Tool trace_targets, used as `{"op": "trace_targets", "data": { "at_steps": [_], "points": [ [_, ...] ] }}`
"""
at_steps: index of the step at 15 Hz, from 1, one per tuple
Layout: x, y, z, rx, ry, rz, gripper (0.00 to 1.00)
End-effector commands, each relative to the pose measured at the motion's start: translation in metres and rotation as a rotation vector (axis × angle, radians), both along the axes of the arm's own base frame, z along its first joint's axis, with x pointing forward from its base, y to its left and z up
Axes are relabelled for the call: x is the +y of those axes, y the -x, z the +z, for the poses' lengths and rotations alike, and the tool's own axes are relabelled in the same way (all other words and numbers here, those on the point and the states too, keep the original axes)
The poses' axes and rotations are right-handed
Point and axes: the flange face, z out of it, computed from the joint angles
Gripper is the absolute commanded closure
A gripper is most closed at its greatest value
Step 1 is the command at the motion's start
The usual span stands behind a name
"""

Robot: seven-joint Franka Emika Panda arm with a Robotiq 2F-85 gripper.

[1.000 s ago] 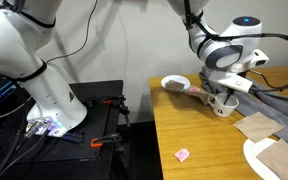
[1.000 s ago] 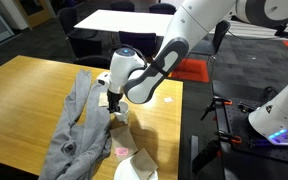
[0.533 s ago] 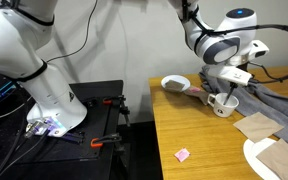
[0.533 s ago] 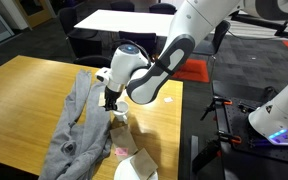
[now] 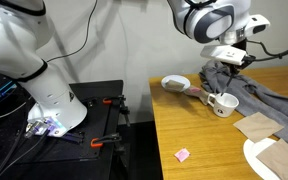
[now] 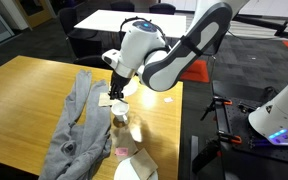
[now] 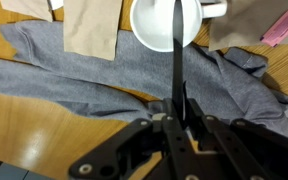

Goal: Remove the pen from the mug and put it on the table

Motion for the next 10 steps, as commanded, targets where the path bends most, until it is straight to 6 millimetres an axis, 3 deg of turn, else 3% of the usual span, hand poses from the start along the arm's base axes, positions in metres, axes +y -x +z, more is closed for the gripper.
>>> {"op": "trace_targets", "data": {
  "at_steps": [1,4,10],
  "points": [
    [-0.001,0.041,0.034,0.022,0.039,-0.014,0.96],
    [-0.001,0.061,0.039,0.097,0.087,0.011,0.96],
    [0.004,0.097,0.016,0.292,0.146,0.075,0.96]
  ]
}}
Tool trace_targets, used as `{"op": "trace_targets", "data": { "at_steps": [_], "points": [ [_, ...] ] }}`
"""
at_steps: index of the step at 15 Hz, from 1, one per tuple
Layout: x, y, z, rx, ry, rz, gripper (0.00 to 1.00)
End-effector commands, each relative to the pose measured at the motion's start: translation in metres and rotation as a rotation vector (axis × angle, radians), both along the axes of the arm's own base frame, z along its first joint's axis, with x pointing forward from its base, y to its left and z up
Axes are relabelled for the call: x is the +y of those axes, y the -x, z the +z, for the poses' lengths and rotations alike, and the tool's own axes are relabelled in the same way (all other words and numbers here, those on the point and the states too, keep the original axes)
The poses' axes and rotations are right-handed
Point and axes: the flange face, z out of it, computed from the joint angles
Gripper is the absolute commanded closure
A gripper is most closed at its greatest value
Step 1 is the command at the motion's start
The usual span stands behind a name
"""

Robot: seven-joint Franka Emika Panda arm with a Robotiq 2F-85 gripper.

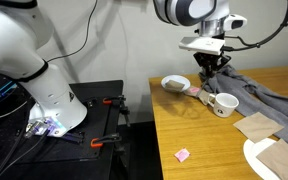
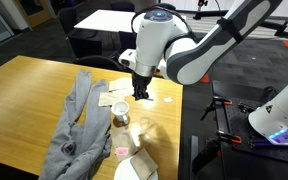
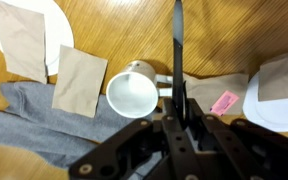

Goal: Remove the pen from the mug and put it on the table

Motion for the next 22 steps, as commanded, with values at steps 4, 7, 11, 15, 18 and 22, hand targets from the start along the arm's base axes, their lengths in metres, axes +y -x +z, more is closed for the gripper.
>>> {"op": "trace_targets", "data": {
  "at_steps": [4,7,11,15,18,22],
  "points": [
    [0.007,0.037,-0.031,0.095,0.004,0.108,0.96],
    [0.009,0.047,-0.054,0.132,0.011,0.166,0.96],
    [0.007,0.050,-0.085,0.175,0.012,0.214,0.96],
    [0.009,0.047,-0.114,0.189,-0.004,0.287,0.96],
    [0.016,0.045,-0.127,0.229,-0.012,0.420,0.96],
    [0.019,0.041,-0.136,0.289,0.051,0.545,0.96]
  ]
}}
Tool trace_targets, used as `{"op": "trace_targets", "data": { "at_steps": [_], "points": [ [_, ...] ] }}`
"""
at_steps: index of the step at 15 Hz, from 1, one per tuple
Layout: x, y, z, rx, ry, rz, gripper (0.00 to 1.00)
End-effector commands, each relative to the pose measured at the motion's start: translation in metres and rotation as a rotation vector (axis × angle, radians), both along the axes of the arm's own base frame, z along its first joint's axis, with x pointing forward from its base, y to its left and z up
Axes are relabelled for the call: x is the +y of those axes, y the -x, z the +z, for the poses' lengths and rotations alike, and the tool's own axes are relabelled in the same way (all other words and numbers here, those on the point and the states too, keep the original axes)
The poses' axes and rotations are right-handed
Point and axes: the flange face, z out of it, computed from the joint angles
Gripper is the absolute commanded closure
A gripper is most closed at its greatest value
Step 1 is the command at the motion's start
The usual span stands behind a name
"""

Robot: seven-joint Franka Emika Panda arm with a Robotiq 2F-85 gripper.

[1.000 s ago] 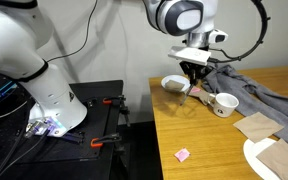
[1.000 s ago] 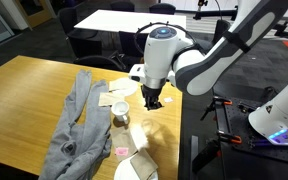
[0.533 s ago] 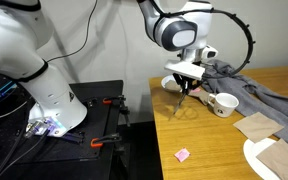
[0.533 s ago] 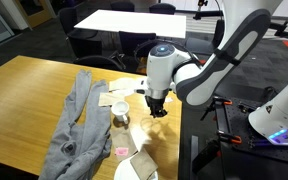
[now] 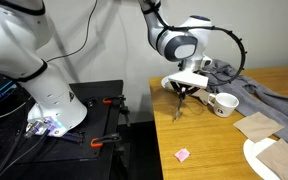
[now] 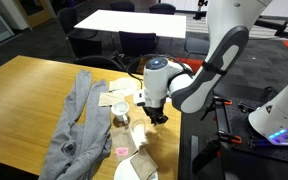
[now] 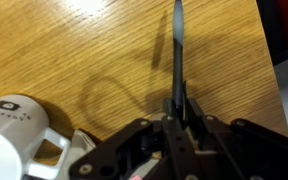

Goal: Remove the pen from the mug and put it on the table

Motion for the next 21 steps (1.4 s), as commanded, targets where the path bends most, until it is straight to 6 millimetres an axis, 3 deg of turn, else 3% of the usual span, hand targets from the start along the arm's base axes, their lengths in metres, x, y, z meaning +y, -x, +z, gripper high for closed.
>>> {"op": "trace_targets", "data": {
  "at_steps": [1,10,11,13,16,20,21],
  "points": [
    [-0.001,-0.011,-0.003,0.046,0.072,0.096,0.96],
    [0.000,-0.021,-0.022,0.112,0.109,0.248,0.96],
    [0.000,-0.021,-0.024,0.114,0.111,0.254,0.58],
    [0.002,-0.022,-0.027,0.118,0.112,0.263,0.52],
    [0.004,-0.023,-0.024,0.106,0.106,0.266,0.28],
    [0.006,-0.022,0.006,0.047,0.084,0.238,0.00],
    [0.007,-0.022,0.017,0.030,0.085,0.237,0.00]
  ]
}}
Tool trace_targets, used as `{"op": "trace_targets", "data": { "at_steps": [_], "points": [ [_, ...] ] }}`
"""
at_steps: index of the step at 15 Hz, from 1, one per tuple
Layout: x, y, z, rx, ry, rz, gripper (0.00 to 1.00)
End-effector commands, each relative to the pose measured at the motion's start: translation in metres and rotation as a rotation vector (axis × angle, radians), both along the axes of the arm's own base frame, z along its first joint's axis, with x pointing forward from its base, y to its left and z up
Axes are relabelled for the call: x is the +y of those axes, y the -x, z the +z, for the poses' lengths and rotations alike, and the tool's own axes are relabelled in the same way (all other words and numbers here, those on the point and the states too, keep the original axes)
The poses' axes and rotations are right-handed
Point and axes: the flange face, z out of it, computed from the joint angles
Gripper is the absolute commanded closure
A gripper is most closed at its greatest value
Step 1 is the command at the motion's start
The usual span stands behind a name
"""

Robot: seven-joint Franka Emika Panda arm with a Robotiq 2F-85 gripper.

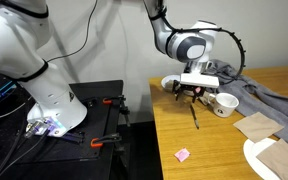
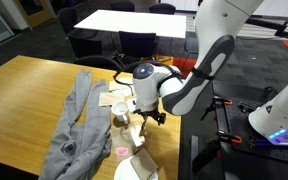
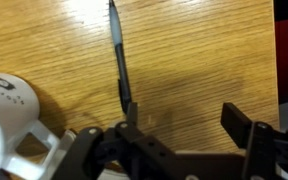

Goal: Remove the pen from the mug and put it on the table

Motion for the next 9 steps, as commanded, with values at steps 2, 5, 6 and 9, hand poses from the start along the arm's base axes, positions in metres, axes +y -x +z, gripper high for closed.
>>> {"op": "trace_targets", "data": {
  "at_steps": [2,5,6,9],
  "points": [
    [-0.001,0.004,0.058,-0.087,0.003,-0.014,0.00],
    [-0.003,0.007,0.098,-0.158,-0.006,-0.058,0.00],
    [-0.003,0.009,0.111,-0.178,-0.014,-0.074,0.00],
    [-0.006,0.018,0.150,-0.248,-0.051,-0.123,0.00]
  ]
}}
